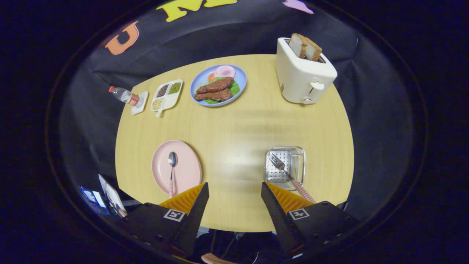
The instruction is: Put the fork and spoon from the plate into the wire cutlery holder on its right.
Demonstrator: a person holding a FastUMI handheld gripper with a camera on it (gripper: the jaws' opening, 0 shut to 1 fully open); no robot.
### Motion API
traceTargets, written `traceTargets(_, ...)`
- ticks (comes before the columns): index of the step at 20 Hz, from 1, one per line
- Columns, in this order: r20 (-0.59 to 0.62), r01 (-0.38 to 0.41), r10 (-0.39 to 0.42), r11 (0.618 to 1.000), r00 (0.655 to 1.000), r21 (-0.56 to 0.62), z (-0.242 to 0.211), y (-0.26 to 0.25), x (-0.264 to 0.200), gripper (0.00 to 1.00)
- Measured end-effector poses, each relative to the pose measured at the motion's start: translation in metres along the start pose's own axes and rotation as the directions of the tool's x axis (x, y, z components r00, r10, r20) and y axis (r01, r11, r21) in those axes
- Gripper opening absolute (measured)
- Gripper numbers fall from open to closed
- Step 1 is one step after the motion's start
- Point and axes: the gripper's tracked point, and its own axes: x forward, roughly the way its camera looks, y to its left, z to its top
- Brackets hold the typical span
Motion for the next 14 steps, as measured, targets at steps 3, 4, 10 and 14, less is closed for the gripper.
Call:
traceTargets(3, 0.009, 0.002, -0.003, 1.0, 1.0, 0.007, -0.016, 0.041, 0.015, 0.94)
traceTargets(4, 0.003, -0.008, 0.008, 1.0, 1.0, 0.009, -0.022, 0.056, 0.02, 0.94)
traceTargets(10, 0.029, 0.0, 0.0, 1.0, 1.0, 0.008, -0.055, 0.13, 0.065, 0.97)
traceTargets(14, 0.053, 0.008, -0.011, 0.999, 0.999, 0.044, -0.071, 0.161, 0.094, 0.97)
